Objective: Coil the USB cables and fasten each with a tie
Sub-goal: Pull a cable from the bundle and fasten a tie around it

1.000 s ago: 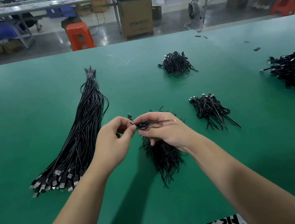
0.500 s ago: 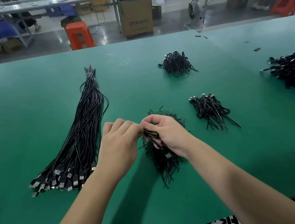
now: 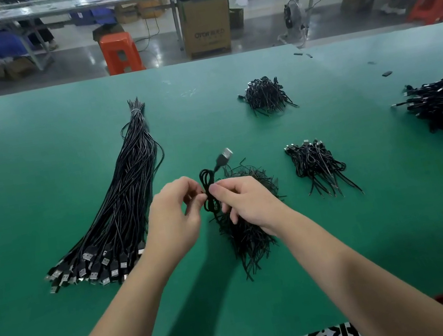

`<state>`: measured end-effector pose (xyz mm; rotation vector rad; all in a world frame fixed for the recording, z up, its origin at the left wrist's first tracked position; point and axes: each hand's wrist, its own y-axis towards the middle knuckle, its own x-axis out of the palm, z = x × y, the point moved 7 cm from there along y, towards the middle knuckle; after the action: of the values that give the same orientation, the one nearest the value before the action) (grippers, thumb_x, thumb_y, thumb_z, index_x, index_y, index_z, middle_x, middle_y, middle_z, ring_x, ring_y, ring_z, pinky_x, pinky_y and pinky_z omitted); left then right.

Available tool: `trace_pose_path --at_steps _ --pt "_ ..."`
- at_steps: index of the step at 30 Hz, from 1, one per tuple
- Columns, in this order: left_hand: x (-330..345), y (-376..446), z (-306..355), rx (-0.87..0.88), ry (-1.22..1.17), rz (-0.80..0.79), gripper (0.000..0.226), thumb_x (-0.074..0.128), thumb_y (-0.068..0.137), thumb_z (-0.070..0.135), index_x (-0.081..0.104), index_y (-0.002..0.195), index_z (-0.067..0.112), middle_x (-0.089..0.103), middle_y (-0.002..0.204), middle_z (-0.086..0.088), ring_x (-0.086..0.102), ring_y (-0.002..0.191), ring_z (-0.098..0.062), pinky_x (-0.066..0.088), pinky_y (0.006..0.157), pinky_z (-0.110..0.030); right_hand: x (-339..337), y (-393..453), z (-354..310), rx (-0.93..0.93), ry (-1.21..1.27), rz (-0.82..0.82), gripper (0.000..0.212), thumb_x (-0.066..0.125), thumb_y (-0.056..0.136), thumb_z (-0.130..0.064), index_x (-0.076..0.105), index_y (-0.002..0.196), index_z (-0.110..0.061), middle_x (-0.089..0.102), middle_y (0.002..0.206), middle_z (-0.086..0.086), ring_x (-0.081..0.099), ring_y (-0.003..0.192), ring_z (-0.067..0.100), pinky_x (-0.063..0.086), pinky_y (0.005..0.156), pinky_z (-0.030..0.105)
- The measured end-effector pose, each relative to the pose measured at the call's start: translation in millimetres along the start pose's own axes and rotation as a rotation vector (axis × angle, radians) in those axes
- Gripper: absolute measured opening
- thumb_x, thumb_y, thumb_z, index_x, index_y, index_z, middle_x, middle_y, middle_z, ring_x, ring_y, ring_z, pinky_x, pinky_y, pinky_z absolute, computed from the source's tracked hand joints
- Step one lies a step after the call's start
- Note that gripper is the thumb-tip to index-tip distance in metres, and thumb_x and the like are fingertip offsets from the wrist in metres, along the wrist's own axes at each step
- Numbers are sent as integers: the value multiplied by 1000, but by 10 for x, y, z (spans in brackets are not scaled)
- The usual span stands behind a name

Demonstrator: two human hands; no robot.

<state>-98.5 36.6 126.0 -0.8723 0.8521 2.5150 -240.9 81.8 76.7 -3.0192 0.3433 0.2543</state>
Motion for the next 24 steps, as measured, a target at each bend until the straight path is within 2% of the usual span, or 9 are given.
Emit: trace_pose_path --at_steps 2,4,7,10,13,16,20,22,24 --pt "-4 -31 160 241 268 43 15 67 87 1 63 81 15 61 76 6 56 74 -24 34 72 -33 57 -11 -1 34 19 -53 31 55 102 -38 69 80 -20 59 59 -3 48 45 15 40 43 24" --pt "27 -95 261 459 476 75 18 59 86 -2 65 81 14 62 78 4 57 74 -27 34 73 -37 93 -26 14 93 62 -101 37 53 104 -34 66 78 -12 58 53 -3 40 40 14 33 37 23" --pt "39 -152 287 577 549 85 24 50 87 -4 67 84 13 65 83 2 58 75 -26 37 73 -38 91 -40 44 157 170 -125 33 54 104 -31 67 82 -11 60 60 4 31 39 11 24 37 20" --pt "27 -138 260 536 521 102 17 63 85 -3 68 85 13 65 83 2 59 74 -28 35 72 -37 67 -26 38 131 127 -104 22 54 104 -29 67 94 -14 66 62 3 32 39 9 27 35 21" --pt "13 -105 247 447 411 79 8 67 88 6 66 84 12 62 80 2 57 74 -27 34 72 -36 36 -3 48 115 78 -91 22 53 104 -29 69 94 -17 69 64 0 35 44 10 29 38 20" --pt "-5 -70 173 282 245 34 4 63 88 13 64 85 13 60 80 5 56 78 -24 36 74 -37 1 26 73 114 90 -94 19 54 102 -24 71 97 -18 49 60 -1 29 50 12 25 44 21" --pt "-15 -45 38 82 77 43 10 68 90 10 62 85 16 60 81 12 54 78 -8 39 77 -36 -46 20 48 73 133 -77 24 53 98 -21 62 118 -30 77 96 8 41 55 13 35 49 21" --pt "-22 -39 31 59 39 55 11 70 89 9 63 84 16 61 80 12 52 76 -4 42 76 -36 -50 2 32 44 189 -77 20 53 100 -20 65 114 -29 76 92 1 42 51 10 35 46 17" --pt "-12 -39 50 87 77 46 11 72 88 8 64 85 15 62 81 9 55 77 -10 44 75 -39 -85 1 34 42 152 -18 19 54 101 -26 72 107 -25 71 87 -5 50 57 9 39 49 17"
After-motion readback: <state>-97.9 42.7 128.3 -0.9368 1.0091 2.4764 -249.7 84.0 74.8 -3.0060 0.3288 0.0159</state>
